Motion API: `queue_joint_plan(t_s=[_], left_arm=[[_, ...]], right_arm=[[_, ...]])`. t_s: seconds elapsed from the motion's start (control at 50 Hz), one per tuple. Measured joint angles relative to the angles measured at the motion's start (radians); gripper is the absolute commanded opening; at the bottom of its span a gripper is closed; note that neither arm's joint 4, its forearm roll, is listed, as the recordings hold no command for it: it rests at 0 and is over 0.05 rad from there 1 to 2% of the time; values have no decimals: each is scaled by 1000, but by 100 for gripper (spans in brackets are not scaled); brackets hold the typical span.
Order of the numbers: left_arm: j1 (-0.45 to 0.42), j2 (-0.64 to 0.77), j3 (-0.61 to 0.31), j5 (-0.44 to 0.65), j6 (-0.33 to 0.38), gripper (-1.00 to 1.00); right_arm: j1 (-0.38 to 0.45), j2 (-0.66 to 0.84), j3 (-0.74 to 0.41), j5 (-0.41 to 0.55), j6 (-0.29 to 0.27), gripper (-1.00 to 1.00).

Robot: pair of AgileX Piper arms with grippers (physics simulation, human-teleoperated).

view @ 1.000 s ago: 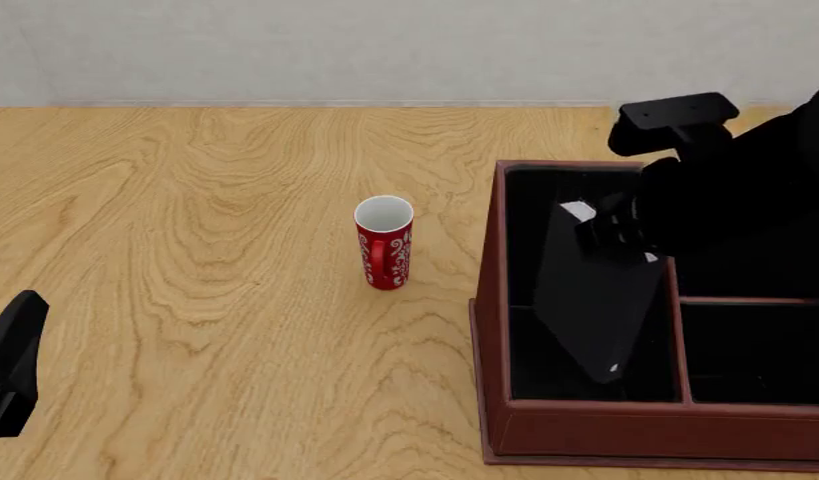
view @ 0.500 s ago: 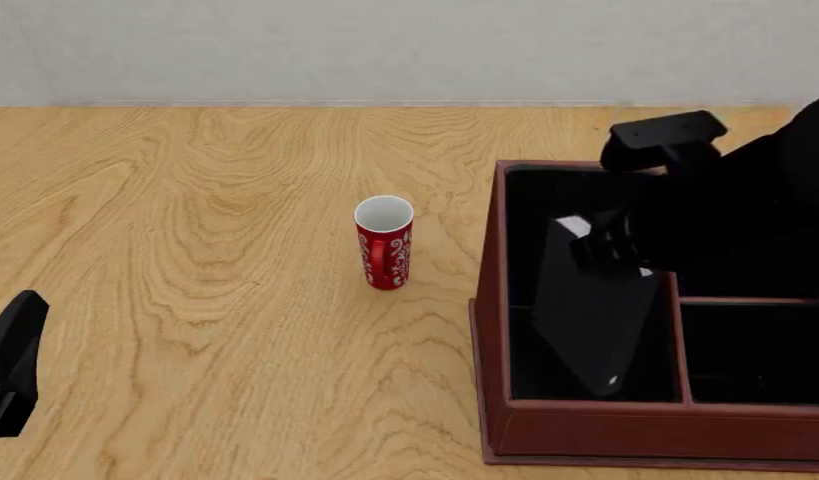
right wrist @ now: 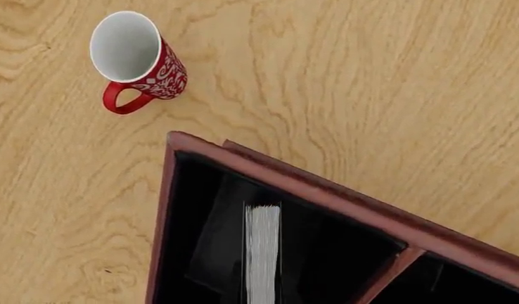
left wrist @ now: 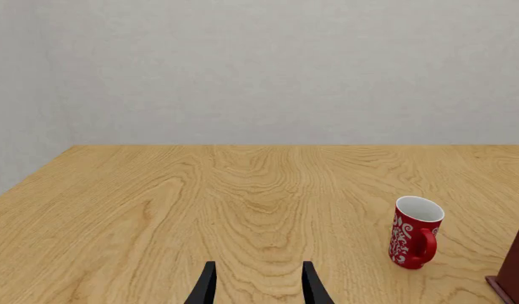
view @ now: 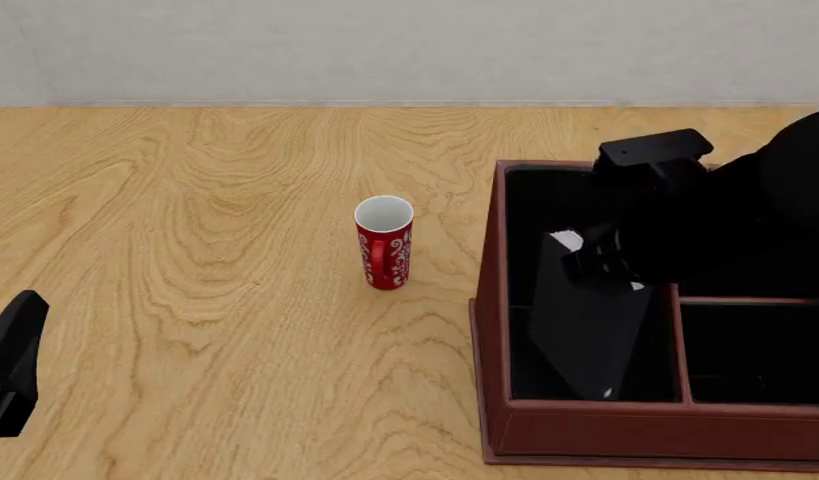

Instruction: Pick up the book and place it in the left compartment of the caddy.

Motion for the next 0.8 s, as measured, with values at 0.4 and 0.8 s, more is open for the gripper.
queue_joint_plan(t_s=[0.4, 0.8], left_arm=[[0, 0, 0, 0, 0, 100], [0, 0, 0, 0, 0, 100]], right_arm=[[-4, 13, 21, -16, 0, -100], [12, 22, 31, -32, 14, -100]])
